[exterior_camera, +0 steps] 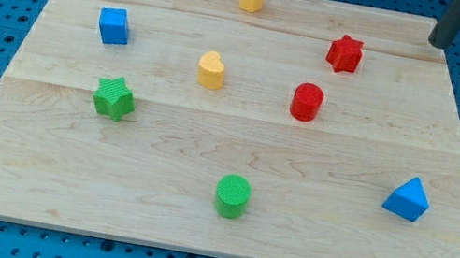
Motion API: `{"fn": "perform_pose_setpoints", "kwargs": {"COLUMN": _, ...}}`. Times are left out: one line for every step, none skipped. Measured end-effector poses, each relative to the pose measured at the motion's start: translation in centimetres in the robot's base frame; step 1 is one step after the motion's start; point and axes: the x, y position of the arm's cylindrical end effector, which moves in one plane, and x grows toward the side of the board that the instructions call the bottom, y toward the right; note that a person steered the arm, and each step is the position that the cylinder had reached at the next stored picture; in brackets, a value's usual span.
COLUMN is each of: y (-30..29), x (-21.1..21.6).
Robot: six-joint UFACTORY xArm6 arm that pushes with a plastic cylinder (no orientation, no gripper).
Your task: Slide the red star above the blue cube
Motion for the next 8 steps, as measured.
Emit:
{"fn": "perform_pose_setpoints", "kwargs": {"y": -1.7, "x": 0.0}}
{"fn": "perform_pose_setpoints", "kwargs": {"y": -1.3, "x": 0.7}}
{"fn": "perform_pose_setpoints", "kwargs": {"y": -1.8, "x": 1.7}}
{"fn": "perform_pose_setpoints", "kwargs": {"y": -6.7, "x": 5.9}}
{"fn": "perform_pose_setpoints", "kwargs": {"y": -12.8, "x": 7.4}}
{"fn": "perform_pose_setpoints", "kwargs": {"y": -17.0, "x": 6.5}}
{"fn": "perform_pose_setpoints", "kwargs": {"y": -15.0, "x": 6.3}}
{"fn": "perform_pose_setpoints", "kwargs": {"y": -13.0, "x": 6.1}}
